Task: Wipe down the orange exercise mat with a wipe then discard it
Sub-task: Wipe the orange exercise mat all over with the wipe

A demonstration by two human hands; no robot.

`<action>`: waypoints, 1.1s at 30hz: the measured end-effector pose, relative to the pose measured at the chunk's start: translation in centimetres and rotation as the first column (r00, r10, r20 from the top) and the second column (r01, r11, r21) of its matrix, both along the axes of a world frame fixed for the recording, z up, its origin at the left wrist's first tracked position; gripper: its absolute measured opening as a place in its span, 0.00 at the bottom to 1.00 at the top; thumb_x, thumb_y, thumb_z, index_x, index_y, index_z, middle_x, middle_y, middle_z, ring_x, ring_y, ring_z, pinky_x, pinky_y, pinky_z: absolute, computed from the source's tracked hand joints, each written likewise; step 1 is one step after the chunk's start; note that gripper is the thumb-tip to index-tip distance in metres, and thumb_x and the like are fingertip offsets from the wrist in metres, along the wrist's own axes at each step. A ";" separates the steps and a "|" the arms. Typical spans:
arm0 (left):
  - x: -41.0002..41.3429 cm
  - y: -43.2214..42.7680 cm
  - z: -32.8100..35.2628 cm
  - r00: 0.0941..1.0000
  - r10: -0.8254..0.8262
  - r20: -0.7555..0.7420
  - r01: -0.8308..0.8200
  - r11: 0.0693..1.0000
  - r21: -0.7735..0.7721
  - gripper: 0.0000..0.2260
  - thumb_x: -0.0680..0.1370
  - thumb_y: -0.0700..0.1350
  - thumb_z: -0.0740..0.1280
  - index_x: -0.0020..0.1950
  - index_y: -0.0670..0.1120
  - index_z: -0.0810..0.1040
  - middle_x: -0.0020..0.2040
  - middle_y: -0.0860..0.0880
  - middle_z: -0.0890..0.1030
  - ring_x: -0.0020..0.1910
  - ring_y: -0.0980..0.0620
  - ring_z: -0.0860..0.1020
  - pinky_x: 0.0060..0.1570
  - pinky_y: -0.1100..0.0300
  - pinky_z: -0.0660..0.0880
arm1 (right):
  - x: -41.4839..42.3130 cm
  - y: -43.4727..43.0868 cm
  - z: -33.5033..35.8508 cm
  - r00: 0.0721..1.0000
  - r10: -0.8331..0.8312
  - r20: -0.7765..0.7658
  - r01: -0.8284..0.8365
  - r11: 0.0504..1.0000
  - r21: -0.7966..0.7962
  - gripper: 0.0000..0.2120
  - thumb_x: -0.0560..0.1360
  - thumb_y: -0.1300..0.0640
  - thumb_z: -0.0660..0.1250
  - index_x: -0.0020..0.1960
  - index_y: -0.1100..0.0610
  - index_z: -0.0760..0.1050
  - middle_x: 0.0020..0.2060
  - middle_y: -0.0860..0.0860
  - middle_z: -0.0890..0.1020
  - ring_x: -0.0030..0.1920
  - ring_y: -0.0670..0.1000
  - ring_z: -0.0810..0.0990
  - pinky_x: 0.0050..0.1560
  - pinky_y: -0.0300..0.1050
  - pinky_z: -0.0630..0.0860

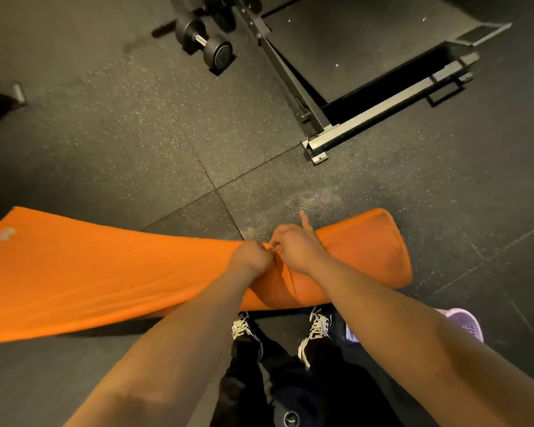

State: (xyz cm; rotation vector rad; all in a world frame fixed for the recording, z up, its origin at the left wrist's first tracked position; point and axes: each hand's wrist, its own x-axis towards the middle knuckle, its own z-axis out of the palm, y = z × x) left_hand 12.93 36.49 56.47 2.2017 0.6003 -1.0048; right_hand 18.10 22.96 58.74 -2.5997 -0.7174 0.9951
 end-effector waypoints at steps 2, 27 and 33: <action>1.2 -0.8 1.6 0.998 -0.055 0.001 0.055 0.998 -0.038 0.18 0.81 0.55 0.63 0.36 0.47 0.73 0.43 0.42 0.79 0.48 0.40 0.77 0.42 0.55 0.69 | 0.4 -1.5 1.1 0.996 -0.094 -0.013 0.093 0.995 -0.024 0.11 0.79 0.58 0.62 0.52 0.47 0.82 0.55 0.46 0.79 0.61 0.49 0.76 0.78 0.57 0.37; -1.8 3.0 -12.2 0.976 -0.148 0.160 0.183 0.956 -0.228 0.21 0.77 0.61 0.69 0.65 0.62 0.65 0.42 0.53 0.78 0.45 0.46 0.77 0.44 0.51 0.72 | -0.5 -2.3 -10.6 0.974 -0.215 0.065 0.214 0.976 0.035 0.10 0.76 0.53 0.71 0.53 0.38 0.80 0.60 0.44 0.72 0.68 0.54 0.65 0.76 0.55 0.28; -0.5 3.9 -12.1 0.910 -0.107 0.400 0.201 0.959 -0.199 0.24 0.79 0.44 0.70 0.68 0.62 0.65 0.65 0.52 0.71 0.62 0.46 0.75 0.56 0.48 0.74 | 2.4 -1.6 -12.1 0.933 -0.323 0.159 0.324 0.946 0.019 0.09 0.77 0.54 0.70 0.49 0.39 0.81 0.56 0.45 0.72 0.65 0.52 0.67 0.77 0.53 0.32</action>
